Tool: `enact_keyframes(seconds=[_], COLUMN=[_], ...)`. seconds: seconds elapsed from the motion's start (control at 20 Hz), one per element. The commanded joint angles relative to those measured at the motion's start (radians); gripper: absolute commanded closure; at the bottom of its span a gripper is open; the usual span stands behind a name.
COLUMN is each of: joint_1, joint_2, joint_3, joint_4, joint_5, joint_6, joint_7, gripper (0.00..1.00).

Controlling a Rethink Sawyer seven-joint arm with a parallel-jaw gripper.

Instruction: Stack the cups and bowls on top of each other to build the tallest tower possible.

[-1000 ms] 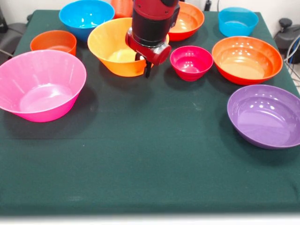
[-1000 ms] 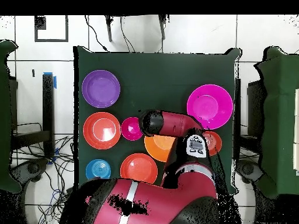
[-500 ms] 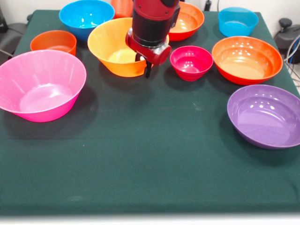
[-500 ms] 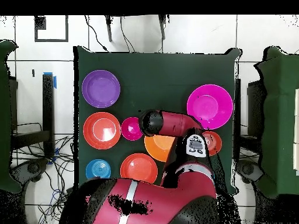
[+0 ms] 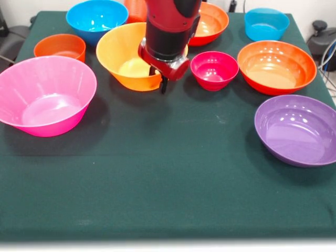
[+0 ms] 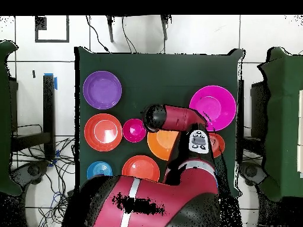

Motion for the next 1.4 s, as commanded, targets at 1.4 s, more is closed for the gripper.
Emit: enact_keyframes(seconds=[1.4], joint_1=[0.115], joint_2=[0.320], joint_3=[0.089], joint_4=[-0.743], joint_5=[0.007], joint_6=[0.373], joint_7=[0.019], gripper=[1.00])
